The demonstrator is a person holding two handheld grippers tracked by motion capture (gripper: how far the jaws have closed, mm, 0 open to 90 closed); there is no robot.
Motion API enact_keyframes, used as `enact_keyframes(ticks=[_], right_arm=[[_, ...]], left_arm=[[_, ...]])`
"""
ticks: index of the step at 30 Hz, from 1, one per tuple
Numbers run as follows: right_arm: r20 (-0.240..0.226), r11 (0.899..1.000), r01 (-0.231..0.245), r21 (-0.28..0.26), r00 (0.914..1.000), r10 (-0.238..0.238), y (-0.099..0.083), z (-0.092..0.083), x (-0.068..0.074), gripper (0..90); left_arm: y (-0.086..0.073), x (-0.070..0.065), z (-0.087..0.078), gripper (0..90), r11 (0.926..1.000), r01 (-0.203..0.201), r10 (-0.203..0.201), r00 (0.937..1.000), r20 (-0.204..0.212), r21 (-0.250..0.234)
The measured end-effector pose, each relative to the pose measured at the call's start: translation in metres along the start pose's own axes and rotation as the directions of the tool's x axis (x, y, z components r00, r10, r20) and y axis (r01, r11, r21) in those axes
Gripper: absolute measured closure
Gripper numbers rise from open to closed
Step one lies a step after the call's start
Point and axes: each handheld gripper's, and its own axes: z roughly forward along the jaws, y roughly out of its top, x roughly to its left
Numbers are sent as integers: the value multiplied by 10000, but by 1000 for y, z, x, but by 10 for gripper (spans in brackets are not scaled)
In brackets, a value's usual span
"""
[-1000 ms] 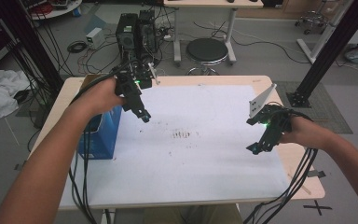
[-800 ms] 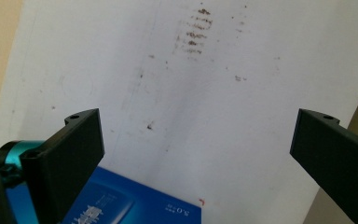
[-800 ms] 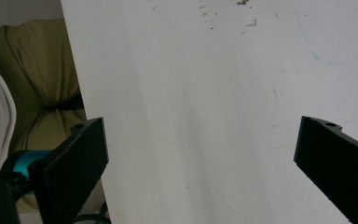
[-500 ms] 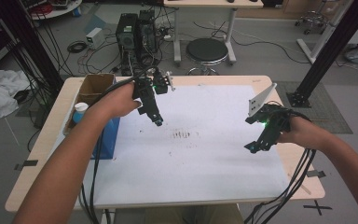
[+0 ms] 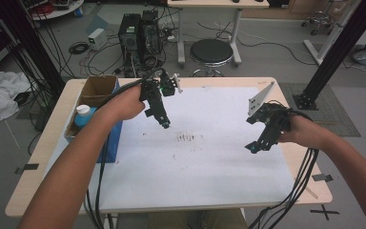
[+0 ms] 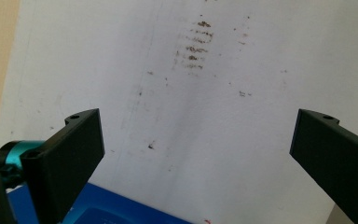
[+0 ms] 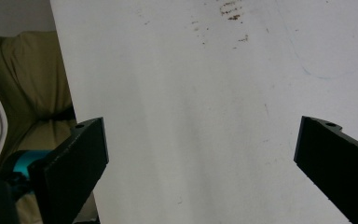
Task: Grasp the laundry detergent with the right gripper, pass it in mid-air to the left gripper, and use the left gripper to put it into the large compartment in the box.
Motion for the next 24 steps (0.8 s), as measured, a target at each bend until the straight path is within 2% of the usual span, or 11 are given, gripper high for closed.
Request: enact_keyframes(ticks=[13, 24], right_arm=[[29, 10000, -57, 4, 10000, 57, -1, 0, -2, 18], [30, 10000, 24, 52, 10000, -24, 0, 0, -1, 18]], left_arm=[[4, -1, 4, 29, 9999, -103, 103, 9999, 101, 12], [0, 0, 0, 29, 10000, -55, 55, 10000, 58, -13]])
